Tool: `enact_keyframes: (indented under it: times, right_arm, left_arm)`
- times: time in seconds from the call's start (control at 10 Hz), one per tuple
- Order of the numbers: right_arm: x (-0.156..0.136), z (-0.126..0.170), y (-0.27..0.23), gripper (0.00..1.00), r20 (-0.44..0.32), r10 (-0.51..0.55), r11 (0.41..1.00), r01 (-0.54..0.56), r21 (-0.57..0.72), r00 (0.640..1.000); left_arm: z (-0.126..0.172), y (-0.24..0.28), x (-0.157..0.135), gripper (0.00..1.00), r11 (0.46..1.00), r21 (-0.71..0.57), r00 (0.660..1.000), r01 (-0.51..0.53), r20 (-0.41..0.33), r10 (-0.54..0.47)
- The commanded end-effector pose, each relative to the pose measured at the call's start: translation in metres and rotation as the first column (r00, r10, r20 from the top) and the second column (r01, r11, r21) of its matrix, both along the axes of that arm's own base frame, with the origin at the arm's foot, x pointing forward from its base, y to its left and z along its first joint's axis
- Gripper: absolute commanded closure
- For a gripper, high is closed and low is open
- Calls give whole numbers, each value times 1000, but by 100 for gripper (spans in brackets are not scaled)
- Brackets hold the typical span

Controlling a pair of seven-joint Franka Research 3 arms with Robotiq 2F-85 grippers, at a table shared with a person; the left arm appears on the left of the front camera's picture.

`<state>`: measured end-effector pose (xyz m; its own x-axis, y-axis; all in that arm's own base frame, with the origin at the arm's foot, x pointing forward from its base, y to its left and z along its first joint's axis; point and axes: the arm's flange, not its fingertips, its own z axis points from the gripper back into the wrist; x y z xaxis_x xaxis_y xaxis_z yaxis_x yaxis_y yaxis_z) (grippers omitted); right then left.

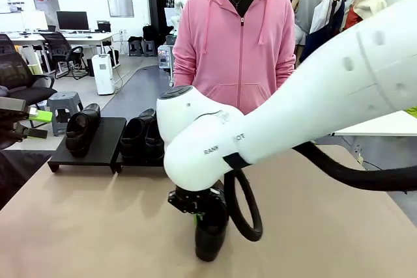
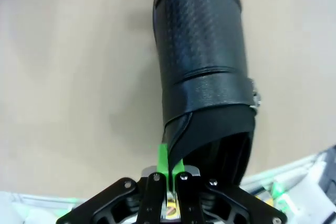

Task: Organize the shoes by placing them on the stand.
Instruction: Pick up one Shoe and place it in the middle of the table.

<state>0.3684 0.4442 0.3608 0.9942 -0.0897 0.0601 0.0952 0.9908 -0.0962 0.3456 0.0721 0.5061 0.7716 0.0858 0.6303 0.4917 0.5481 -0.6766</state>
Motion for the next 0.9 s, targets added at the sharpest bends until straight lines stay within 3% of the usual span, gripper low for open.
enact_keyframes:
  times: [0.0, 0.2, 0.5, 0.6, 0.7, 0.8]
  right_arm:
    - [7, 13, 17, 100, 35, 37, 998, -38, 52, 999]
    - [5, 16, 28, 100, 19, 101, 989, -103, 107, 995]
    - [8, 9, 30, 100, -3, 85, 993, -85, 86, 996]
    - [6, 11, 31, 79, 0, 102, 990, -101, 98, 995]
    - [6, 12, 32, 20, 3, 107, 990, -107, 95, 994]
    - [3, 15, 30, 0, -1, 111, 988, -110, 104, 994]
  left_arm:
    - [-1, 1, 2, 0, 1000, -17, 1000, 6, 30, -6]
    - [-1, 1, 2, 0, 1000, -17, 1000, 6, 30, -6]
    - [-1, 1, 2, 0, 1000, -17, 1000, 6, 30, -6]
    - [-1, 1, 2, 0, 1000, -17, 1000, 6, 30, -6]
    - [-1, 1, 2, 0, 1000, -17, 1000, 6, 30, -6]
    - [-1, 1, 2, 0, 1000, -17, 1000, 6, 30, -6]
